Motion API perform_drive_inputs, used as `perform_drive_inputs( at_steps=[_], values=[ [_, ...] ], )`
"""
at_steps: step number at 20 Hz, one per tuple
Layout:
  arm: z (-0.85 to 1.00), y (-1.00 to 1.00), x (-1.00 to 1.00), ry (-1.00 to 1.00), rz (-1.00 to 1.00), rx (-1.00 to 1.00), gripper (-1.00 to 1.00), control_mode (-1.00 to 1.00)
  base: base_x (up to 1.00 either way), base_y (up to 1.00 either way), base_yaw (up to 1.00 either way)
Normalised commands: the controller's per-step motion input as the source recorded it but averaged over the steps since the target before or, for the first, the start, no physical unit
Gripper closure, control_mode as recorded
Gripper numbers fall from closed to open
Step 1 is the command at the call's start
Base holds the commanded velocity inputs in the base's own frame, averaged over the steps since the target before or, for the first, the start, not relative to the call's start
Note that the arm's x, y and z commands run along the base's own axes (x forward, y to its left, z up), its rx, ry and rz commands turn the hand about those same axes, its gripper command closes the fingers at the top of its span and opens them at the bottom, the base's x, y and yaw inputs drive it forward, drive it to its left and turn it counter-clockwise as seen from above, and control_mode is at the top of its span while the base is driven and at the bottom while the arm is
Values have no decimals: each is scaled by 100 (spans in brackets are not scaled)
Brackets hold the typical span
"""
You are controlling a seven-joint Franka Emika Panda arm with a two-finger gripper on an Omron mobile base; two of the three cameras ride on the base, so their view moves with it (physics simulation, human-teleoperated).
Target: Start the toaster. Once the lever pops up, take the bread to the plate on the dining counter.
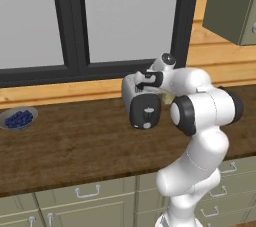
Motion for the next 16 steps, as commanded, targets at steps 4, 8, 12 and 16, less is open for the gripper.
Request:
perform_drive_inputs(
  at_steps=[4,8,12,16],
  values=[
    [-45,0,21,0,0,0,100,-100,0,0,0],
    [-46,0,15,0,0,0,100,-100,0,0,0],
    [-13,12,-15,-4,0,0,100,-100,0,0,0],
    [46,6,-52,-19,-1,0,100,-100,0,0,0]
  ],
)
